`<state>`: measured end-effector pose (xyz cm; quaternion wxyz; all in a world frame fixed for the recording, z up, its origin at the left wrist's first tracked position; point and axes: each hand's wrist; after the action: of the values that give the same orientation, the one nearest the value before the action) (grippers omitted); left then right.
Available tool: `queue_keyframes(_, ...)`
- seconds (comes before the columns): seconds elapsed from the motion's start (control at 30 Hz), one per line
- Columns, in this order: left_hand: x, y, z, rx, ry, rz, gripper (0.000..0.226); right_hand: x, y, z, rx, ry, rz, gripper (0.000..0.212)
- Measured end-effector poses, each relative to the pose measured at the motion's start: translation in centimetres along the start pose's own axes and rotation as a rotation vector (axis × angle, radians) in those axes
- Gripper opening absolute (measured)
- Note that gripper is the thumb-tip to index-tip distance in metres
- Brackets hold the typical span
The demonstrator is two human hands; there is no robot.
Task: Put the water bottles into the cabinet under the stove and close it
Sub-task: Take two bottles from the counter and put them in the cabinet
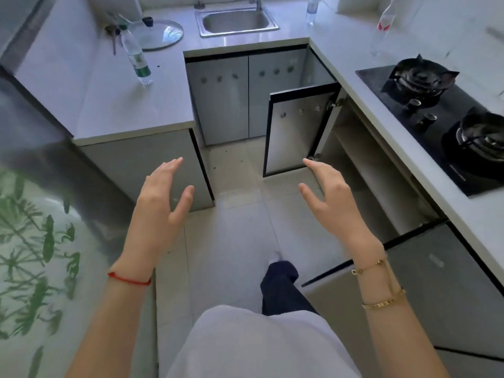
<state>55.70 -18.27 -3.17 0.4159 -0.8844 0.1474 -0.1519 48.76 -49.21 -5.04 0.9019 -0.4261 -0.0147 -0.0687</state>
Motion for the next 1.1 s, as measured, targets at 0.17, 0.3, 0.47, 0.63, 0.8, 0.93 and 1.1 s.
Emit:
queue_keyframes(0.17,8.8,2.3,0.6,-0.007,-0.044,-0.025,0.051,10.0,-0.7,-3.7,0.027,-0.028,0.015,0.049)
queue_keyframes(0.3,16.6,3.2,0.2,-0.03,-0.085,-0.082,0.05,19.6,-2.9,-5.9,0.022,-0.083,0.049,0.049)
queue_keyframes(0.47,25.4,3.7,0.3,-0.04,-0.187,-0.17,0.05,31.6,-5.0,-7.0,0.006,-0.201,0.115,0.049)
queue_keyframes(0.63,31.2,3.9,1.2,-0.032,-0.286,-0.245,0.051,41.2,-4.6,-7.2,0.012,-0.298,0.197,0.048)
queue_keyframes(0.8,35.9,3.8,3.5,-0.012,-0.377,-0.305,0.051,49.1,-2.5,-6.8,0.043,-0.36,0.276,0.048)
queue_keyframes(0.93,40.0,3.4,6.7,0.003,-0.435,-0.337,0.051,55.3,-0.1,-6.1,0.037,-0.382,0.316,0.048)
queue_keyframes(1.1,46.2,1.9,11.7,0.035,-0.49,-0.399,0.049,64.2,3.1,-4.0,0.02,-0.427,0.387,0.047)
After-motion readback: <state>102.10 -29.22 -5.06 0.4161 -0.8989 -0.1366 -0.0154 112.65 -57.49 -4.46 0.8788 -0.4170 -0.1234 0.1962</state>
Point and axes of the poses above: each hand's wrist, its own x-axis towards the middle knuckle, its own y-axis out of the palm, z = x × y, and after that the axes turned 9 degrees about z, right-handed
